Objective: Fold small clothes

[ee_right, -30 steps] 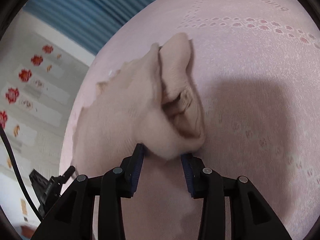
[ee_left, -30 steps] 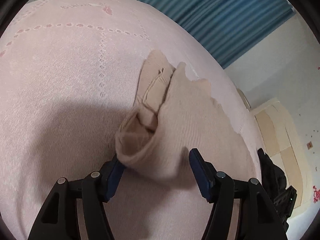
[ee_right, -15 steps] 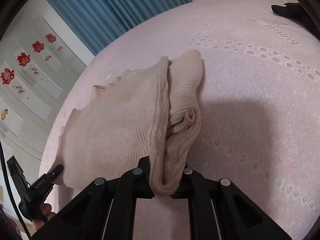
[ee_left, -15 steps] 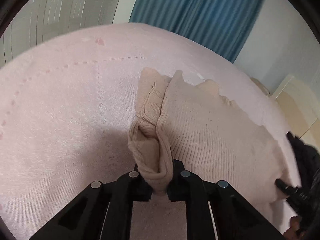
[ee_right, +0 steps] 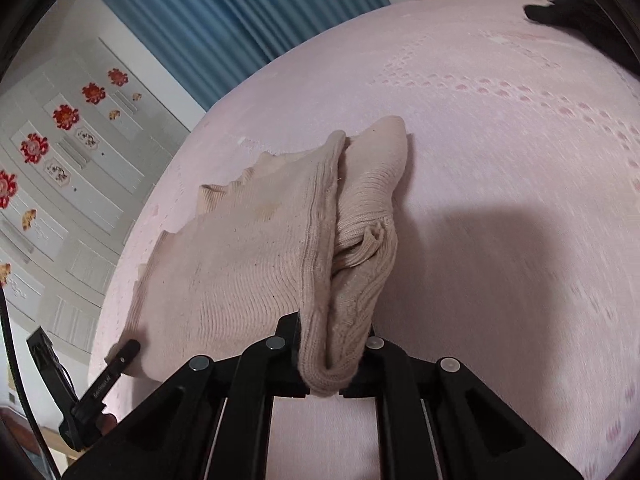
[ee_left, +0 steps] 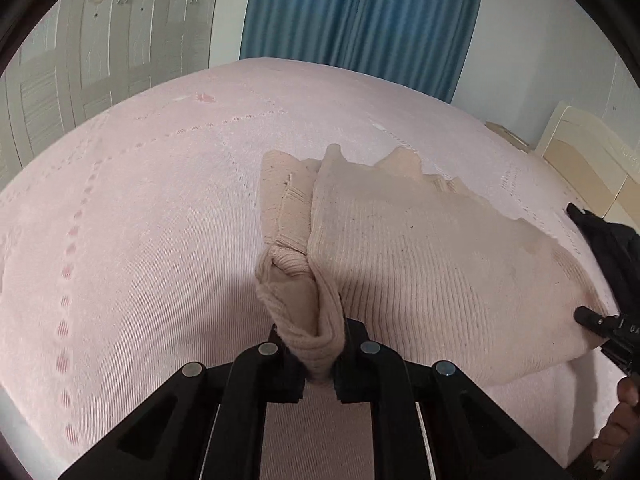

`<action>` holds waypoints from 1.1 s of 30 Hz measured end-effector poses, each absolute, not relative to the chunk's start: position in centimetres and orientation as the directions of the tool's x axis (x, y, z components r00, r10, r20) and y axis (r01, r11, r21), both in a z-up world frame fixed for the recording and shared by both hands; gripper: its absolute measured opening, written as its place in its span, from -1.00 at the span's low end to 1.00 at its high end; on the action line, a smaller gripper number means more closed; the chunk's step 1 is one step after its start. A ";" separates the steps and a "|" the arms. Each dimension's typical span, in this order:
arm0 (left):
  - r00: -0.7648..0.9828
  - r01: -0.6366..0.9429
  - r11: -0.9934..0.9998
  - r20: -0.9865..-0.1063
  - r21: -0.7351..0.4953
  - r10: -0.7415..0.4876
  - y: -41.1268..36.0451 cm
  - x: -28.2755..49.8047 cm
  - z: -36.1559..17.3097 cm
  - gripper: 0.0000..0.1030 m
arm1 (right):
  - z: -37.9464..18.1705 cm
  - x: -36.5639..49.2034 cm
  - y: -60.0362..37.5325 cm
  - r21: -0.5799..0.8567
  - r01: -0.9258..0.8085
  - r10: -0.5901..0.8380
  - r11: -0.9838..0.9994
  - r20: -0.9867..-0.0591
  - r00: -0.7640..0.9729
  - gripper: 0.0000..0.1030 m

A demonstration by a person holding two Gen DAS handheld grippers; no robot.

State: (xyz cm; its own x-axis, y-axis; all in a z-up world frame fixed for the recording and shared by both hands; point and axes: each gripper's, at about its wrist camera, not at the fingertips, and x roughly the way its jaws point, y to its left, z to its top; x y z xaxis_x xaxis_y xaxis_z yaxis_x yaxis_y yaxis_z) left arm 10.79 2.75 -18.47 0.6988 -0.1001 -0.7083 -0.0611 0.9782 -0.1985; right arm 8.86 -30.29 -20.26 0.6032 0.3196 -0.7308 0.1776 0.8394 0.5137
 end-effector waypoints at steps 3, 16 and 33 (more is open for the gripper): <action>0.685 -0.063 0.967 -0.715 -0.248 -0.139 3.1 8.6 -18.5 -0.80 | -19.8 7.1 -30.2 0.508 0.182 0.310 0.842 -0.731 0.607 -0.84; 0.665 -0.099 0.941 -0.725 -0.323 -0.179 5.5 7.4 -18.4 -0.19 | -17.3 1.4 -30.4 0.347 0.198 0.143 0.917 -0.749 0.647 -0.31; 0.711 -0.028 0.922 -0.656 -0.386 -0.253 5.7 10.6 -17.3 -0.13 | -14.1 4.1 -25.4 0.210 0.092 0.098 0.973 -0.745 0.659 -0.40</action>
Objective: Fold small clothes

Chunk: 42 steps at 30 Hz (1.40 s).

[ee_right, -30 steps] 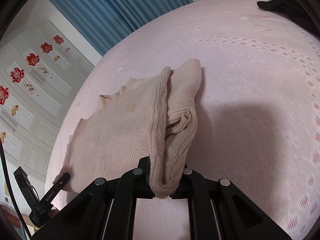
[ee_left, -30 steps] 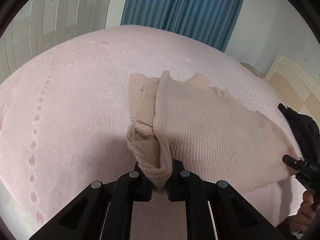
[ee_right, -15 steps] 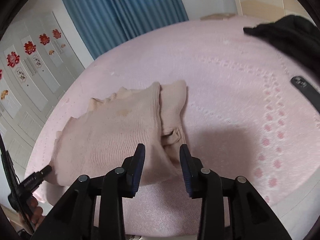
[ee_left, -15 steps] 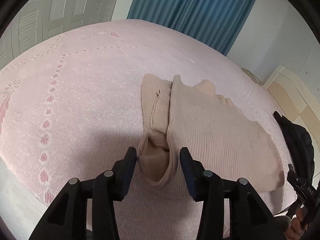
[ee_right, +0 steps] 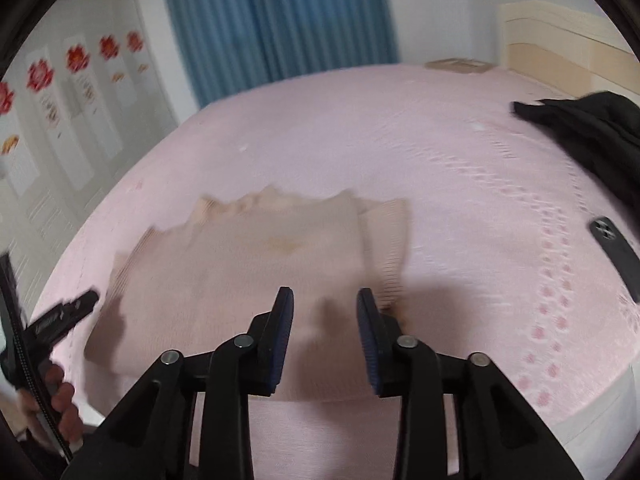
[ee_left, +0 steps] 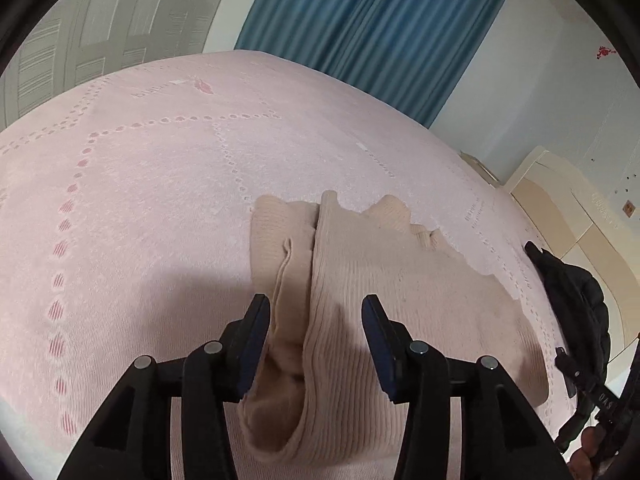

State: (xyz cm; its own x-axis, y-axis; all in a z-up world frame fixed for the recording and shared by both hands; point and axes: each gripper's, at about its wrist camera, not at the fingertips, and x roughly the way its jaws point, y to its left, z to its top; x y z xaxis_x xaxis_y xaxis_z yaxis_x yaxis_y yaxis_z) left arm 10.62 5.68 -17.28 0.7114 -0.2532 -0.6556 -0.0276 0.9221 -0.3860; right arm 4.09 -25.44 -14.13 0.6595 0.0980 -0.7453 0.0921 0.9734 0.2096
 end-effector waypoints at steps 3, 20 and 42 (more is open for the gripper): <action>0.689 -0.032 0.931 -0.683 -0.364 -0.243 5.7 13.5 -17.2 -0.11 | -14.7 5.8 -23.1 0.210 0.034 0.143 0.977 -0.766 0.627 -0.40; 0.620 -0.047 0.782 -0.632 -0.622 -0.465 8.7 17.0 -20.3 0.15 | -19.4 16.0 -14.8 0.112 0.005 0.092 0.994 -0.838 0.537 -0.32; 0.554 0.007 0.765 -0.635 -0.644 -0.539 8.7 17.5 -21.5 0.16 | -20.4 20.3 -13.9 0.082 0.045 0.053 0.996 -0.891 0.451 -0.30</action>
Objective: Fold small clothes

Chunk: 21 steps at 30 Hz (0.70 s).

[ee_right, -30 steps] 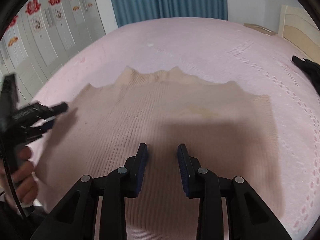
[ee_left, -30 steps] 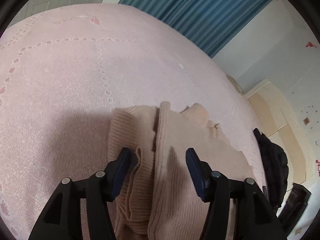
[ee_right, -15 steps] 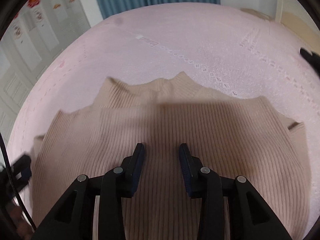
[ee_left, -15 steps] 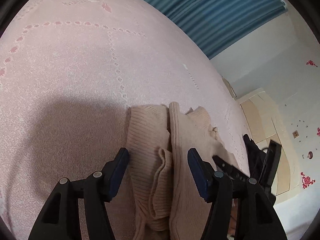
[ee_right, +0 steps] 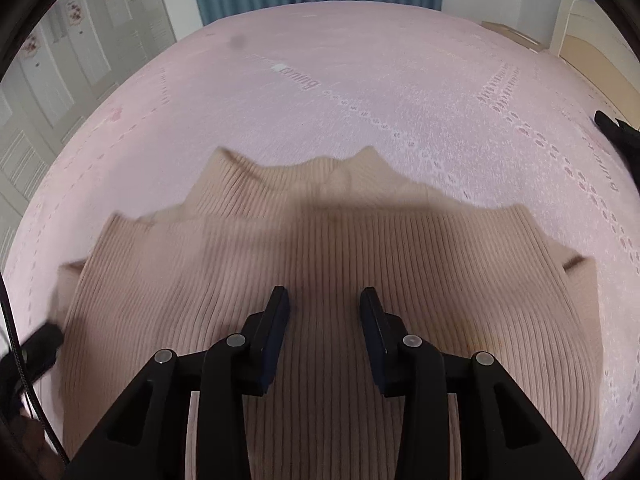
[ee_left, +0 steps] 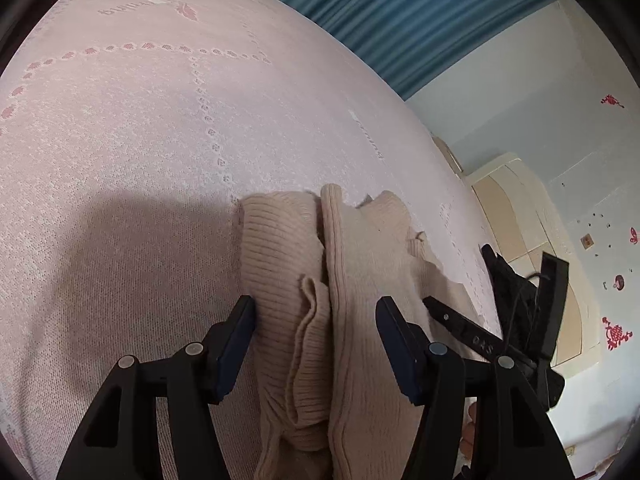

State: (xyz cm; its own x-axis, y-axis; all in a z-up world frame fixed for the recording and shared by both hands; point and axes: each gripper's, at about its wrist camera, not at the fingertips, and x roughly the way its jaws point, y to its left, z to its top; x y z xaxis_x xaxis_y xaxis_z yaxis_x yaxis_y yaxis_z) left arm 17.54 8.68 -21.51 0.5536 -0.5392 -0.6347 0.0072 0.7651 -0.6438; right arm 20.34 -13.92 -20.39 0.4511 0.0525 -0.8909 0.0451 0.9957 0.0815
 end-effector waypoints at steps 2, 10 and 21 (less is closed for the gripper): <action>0.551 0.015 0.766 -0.634 -0.643 -0.543 8.7 17.2 -21.4 0.16 | -19.8 19.0 -13.8 0.068 0.028 0.047 0.997 -0.881 0.470 -0.30; 0.516 0.009 0.736 -0.627 -0.677 -0.583 9.1 15.6 -22.1 0.18 | -18.7 13.4 -13.4 0.045 -0.011 0.045 0.999 -0.879 0.474 -0.30; 0.522 0.032 0.769 -0.646 -0.638 -0.557 8.7 12.1 -22.0 0.18 | -18.9 7.4 -13.1 0.040 -0.027 0.048 0.999 -0.872 0.486 -0.30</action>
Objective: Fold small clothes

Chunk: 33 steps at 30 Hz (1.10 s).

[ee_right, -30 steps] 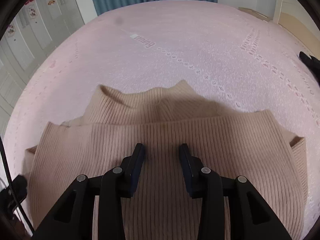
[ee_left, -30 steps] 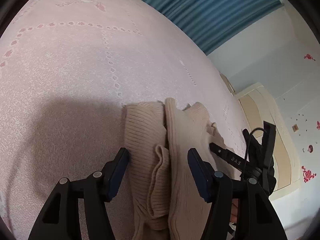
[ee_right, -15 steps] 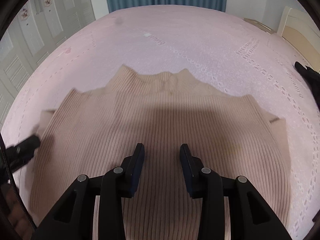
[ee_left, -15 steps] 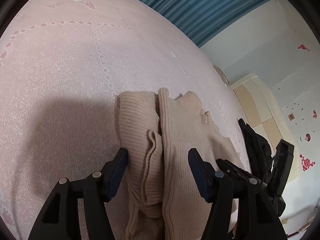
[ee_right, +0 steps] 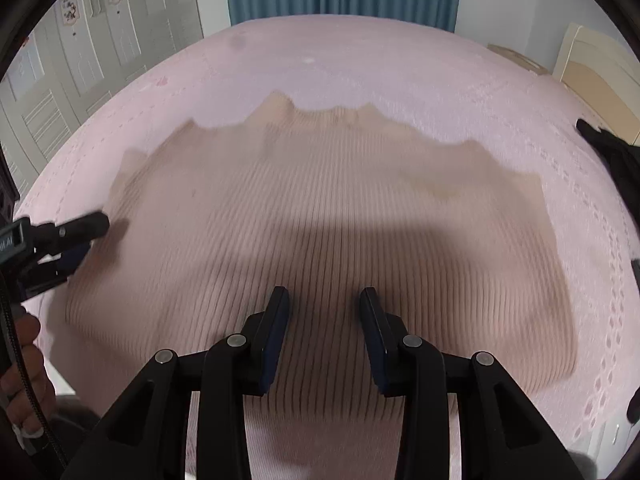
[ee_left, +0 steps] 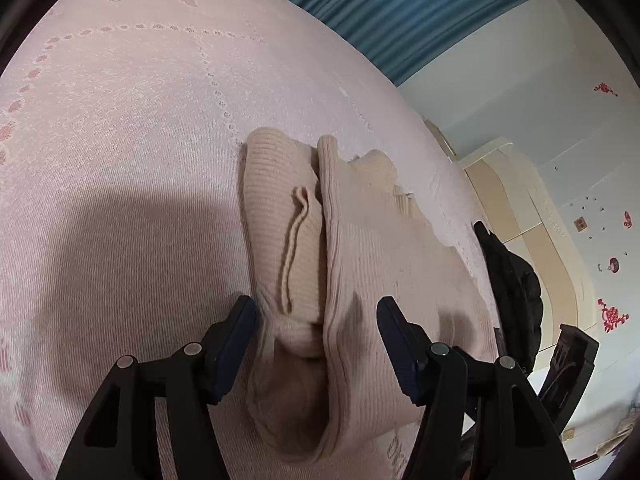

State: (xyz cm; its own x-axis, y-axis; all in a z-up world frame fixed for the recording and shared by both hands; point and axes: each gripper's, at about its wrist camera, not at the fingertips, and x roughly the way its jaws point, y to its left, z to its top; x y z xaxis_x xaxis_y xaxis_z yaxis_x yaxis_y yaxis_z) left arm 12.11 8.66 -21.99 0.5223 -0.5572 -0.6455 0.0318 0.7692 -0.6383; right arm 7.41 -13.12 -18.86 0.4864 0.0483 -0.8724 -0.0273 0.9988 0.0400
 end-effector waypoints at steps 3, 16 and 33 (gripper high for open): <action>0.525 0.051 0.795 -0.660 -0.605 -0.537 7.9 11.1 -21.8 0.18 | -19.1 5.6 -13.2 0.038 -0.032 0.049 0.999 -0.870 0.491 -0.30; 0.628 0.054 0.830 -0.627 -0.555 -0.461 7.5 11.1 -19.4 0.18 | -15.3 5.2 -23.4 0.095 0.124 -0.001 0.988 -0.791 0.612 -0.30; 0.706 0.025 0.980 -0.691 -0.197 -0.157 2.1 21.6 -16.7 0.13 | -17.4 17.7 -27.9 0.067 0.221 -0.083 0.973 -0.792 0.605 -0.30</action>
State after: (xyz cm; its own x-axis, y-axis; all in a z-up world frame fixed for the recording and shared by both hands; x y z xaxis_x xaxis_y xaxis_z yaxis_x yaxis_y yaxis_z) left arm 21.62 2.09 -16.68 0.7059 -0.1565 -0.6908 0.0248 0.9801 -0.1967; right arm 17.67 -27.88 -17.36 0.6055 -0.0832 -0.7915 0.2211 0.9730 0.0668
